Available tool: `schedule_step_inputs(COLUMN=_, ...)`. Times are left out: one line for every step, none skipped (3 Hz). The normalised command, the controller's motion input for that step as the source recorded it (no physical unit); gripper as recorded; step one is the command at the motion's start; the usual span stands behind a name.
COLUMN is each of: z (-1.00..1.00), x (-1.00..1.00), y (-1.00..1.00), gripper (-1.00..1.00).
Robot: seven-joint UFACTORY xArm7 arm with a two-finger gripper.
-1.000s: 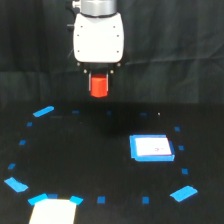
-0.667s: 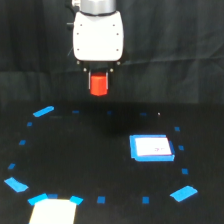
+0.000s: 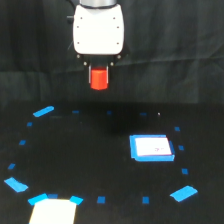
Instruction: Pick up the red object from the table
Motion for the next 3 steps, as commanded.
schedule_step_inputs(z=0.42, x=0.23, y=-0.30, gripper=-1.00)
schedule_step_inputs(z=0.42, x=0.18, y=0.06, gripper=-1.00)
schedule_step_inputs(z=0.51, x=-0.01, y=-0.17, gripper=-1.00)
